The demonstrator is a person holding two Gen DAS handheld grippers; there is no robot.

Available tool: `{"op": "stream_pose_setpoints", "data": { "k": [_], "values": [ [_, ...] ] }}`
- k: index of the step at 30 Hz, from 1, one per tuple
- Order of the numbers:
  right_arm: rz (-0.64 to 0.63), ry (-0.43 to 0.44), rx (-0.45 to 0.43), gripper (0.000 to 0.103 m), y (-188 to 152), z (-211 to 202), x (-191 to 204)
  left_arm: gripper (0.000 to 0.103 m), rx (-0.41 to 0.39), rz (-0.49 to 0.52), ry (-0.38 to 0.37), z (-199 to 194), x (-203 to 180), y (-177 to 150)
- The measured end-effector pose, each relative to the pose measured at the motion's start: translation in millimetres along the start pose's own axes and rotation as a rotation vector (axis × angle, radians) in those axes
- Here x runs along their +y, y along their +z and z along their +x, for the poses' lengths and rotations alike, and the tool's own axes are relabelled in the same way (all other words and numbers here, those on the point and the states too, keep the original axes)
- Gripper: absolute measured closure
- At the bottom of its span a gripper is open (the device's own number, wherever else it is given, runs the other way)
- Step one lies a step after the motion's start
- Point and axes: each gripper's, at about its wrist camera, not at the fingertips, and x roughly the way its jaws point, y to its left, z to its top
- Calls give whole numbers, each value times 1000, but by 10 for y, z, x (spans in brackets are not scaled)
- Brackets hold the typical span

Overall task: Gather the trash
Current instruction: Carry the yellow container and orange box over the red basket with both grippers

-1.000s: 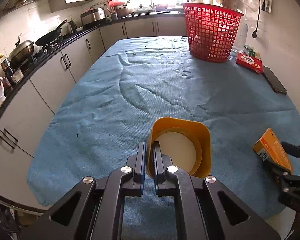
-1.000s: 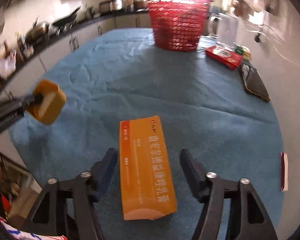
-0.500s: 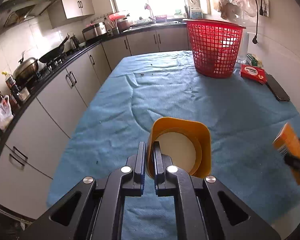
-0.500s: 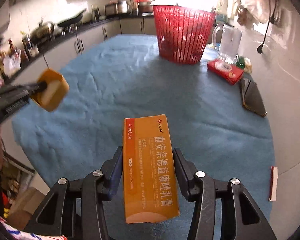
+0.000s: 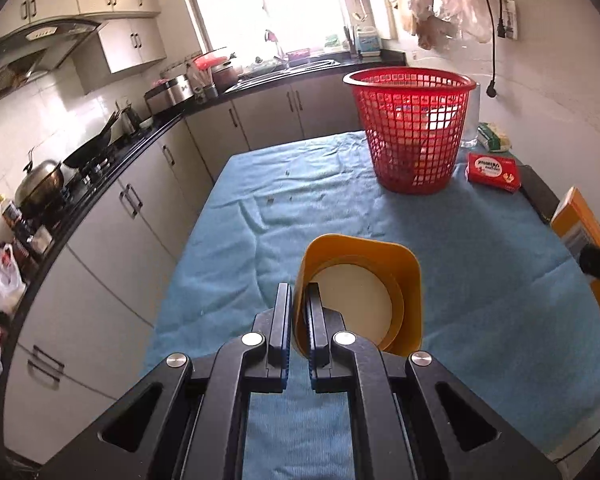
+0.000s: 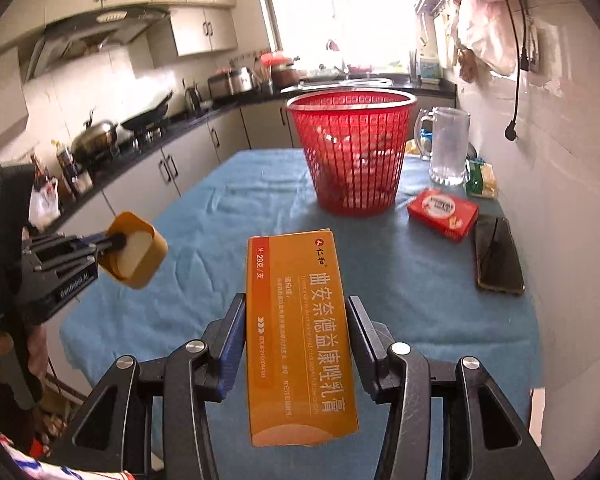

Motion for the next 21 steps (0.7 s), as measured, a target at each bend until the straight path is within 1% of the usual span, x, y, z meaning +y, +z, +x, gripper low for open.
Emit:
{"op": "stream_pose_setpoints", "data": {
  "k": [8,21],
  "values": [
    [79,46,-42,51,357,60,-189,97,-23,41,-15,88,-59,348],
    [109,39,-133,51,1068,123,-316,97,-81,87,13,221,-9,918]
  ]
}}
